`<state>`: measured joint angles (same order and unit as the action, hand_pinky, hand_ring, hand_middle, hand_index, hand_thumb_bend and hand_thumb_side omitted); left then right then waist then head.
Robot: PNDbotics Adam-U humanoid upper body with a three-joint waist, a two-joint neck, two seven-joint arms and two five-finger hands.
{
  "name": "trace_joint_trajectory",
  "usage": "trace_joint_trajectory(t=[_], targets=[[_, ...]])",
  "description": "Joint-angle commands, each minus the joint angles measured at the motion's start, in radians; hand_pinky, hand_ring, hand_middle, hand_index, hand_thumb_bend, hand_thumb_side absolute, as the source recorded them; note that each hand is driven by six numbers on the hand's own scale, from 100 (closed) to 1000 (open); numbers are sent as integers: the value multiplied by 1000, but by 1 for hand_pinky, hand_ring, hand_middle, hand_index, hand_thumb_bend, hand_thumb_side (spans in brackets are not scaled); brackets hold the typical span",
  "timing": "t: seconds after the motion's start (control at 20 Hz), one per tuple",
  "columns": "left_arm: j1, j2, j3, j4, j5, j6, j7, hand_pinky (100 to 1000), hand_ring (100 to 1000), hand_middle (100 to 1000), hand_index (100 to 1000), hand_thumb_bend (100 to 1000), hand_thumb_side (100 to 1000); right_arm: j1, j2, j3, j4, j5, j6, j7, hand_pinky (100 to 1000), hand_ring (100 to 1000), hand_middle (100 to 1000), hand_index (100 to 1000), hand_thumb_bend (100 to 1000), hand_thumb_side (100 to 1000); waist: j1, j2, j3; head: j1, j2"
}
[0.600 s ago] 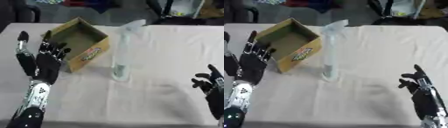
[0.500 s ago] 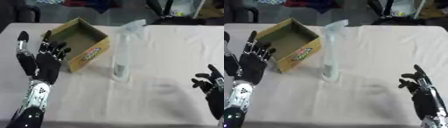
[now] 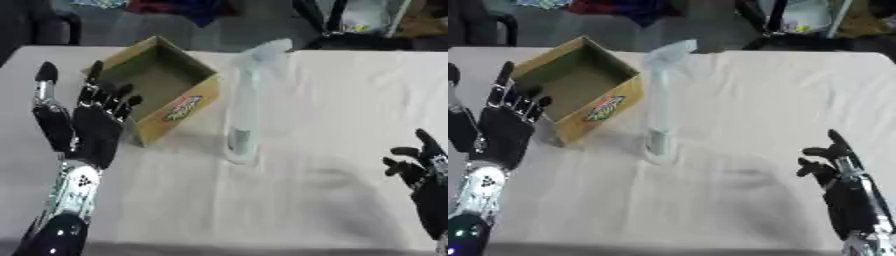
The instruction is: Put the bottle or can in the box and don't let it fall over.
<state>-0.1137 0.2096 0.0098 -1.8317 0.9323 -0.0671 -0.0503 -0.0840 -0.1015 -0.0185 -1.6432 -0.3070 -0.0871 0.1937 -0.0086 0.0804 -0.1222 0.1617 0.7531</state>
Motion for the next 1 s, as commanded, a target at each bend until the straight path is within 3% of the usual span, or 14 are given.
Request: trace_joint_trajectory(t=[0.05,0.1,0.25,0.35,0.4,0.45,0.7,1.0], targets=[[-10,6,0,-18,4,1,-3,597,603,413,1000,372,834,-27,-29,19,-9,-33,11,14,827,407,529,1000,100,660,-2,-10,2,-3,-12],[-10,6,-1,-18,5,2,-4,597,603,413,1000,372,834,-38,-35,32,-7,-48,19,23,826,403,524,1000,100,660,-2,-11,2,-5,-11],[-10,5,-4,-17,7,5,-6,597,603,413,1000,372,835,-75,-47,75,3,-97,52,50,749,304,389,1000,100,654,-2,-13,5,-10,-13],[-10,5,-5,-16,8,6,-6,597,603,413,1000,372,835,-89,-53,88,8,-133,69,63,749,304,389,1000,100,654,-3,-13,5,-11,-14],[-10,5,-5,-16,8,6,-6,597,603,413,1000,371,834,-92,-56,89,8,-151,74,67,651,169,230,1000,100,639,-3,-13,5,-12,-14],[-10,5,-9,-16,9,9,-8,597,602,413,1000,371,835,-104,-60,101,11,-169,84,76,619,151,205,1000,100,636,-4,-16,15,-28,-14],[-11,4,-11,-15,12,12,-11,597,602,413,1000,372,833,-224,-49,209,94,-254,161,150,538,118,124,1000,100,612,-5,-16,24,-38,-20],[-10,4,-12,-15,13,13,-12,596,601,412,1000,376,832,-311,-37,215,154,-356,249,177,509,108,100,1000,100,601,-8,-15,27,-40,-22]])
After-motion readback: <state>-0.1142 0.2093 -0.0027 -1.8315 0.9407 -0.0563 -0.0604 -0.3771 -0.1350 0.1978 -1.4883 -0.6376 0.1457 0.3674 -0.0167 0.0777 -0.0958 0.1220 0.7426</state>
